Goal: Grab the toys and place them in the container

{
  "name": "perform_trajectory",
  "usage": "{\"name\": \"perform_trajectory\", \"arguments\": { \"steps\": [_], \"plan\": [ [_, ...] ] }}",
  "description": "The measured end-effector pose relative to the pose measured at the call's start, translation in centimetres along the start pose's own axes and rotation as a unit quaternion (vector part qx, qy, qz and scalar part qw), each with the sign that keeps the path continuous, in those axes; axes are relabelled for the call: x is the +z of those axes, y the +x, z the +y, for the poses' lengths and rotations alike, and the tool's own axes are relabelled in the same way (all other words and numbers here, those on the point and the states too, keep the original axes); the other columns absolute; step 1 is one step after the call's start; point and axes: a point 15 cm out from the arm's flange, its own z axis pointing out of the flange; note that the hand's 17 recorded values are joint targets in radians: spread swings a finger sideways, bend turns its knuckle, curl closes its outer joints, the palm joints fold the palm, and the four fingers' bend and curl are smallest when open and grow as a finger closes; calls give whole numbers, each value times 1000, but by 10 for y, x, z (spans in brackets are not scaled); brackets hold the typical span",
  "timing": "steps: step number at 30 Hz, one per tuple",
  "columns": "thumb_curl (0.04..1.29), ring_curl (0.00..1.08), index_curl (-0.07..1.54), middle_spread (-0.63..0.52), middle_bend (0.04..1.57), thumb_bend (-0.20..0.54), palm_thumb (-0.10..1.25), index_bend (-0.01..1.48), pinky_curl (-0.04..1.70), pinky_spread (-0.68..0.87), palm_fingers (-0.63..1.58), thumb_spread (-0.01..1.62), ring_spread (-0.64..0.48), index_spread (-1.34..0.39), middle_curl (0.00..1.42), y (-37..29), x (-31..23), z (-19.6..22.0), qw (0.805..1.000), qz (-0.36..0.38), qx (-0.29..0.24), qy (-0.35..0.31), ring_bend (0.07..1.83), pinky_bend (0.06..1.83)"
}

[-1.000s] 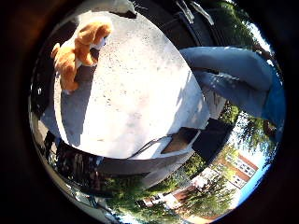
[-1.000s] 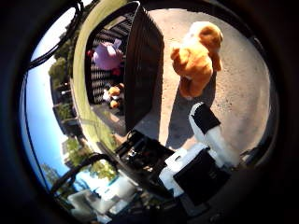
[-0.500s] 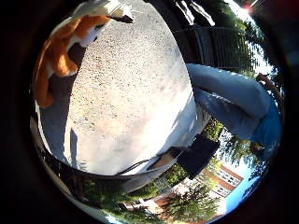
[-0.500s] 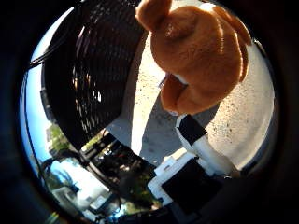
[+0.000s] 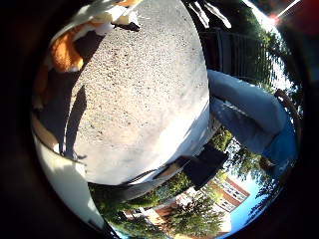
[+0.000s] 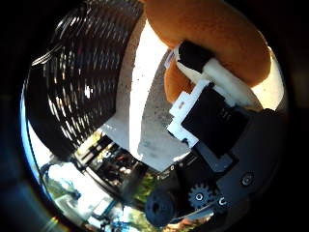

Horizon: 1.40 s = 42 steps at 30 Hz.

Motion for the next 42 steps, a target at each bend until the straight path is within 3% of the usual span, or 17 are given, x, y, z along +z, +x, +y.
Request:
{"name": "perform_trajectory", "arguments": {
  "steps": [7, 13, 19, 25, 32, 38, 42],
  "plan": [
    [485, 716, 198, -247, 1007, 35, 989, 278, 597, 352, 1047, 1022, -31, -726, 842, 34, -29, 33, 996, -42, 74, 32, 1275, 1170],
    [562, 772, 219, -269, 1064, 29, 1037, 413, 728, 285, 989, 1068, -78, -879, 953, 23, -75, 78, 988, -120, 99, 20, 1332, 1329],
    [628, 821, 269, -282, 1106, 0, 1038, 546, 826, 232, 898, 1105, -109, -1009, 1047, -19, -165, 143, 973, -216, 79, -7, 1390, 1416],
    [673, 850, 333, -288, 1141, -11, 1031, 630, 890, 199, 831, 1130, -123, -1093, 1110, -70, -303, 194, 973, -225, 35, 33, 1439, 1461],
    [725, 872, 446, -290, 1181, -11, 1015, 686, 945, 168, 768, 1141, -130, -1166, 1162, -161, -388, 180, 971, -222, -48, 75, 1490, 1506],
    [755, 880, 568, -289, 1213, -14, 996, 693, 976, 150, 721, 1141, -139, -1209, 1188, -229, -410, 146, 974, -201, -82, 68, 1528, 1534],
    [770, 882, 659, -287, 1236, -19, 973, 684, 994, 138, 690, 1145, -140, -1232, 1197, -250, -406, 106, 974, -199, -73, 84, 1554, 1544]
  ]
}}
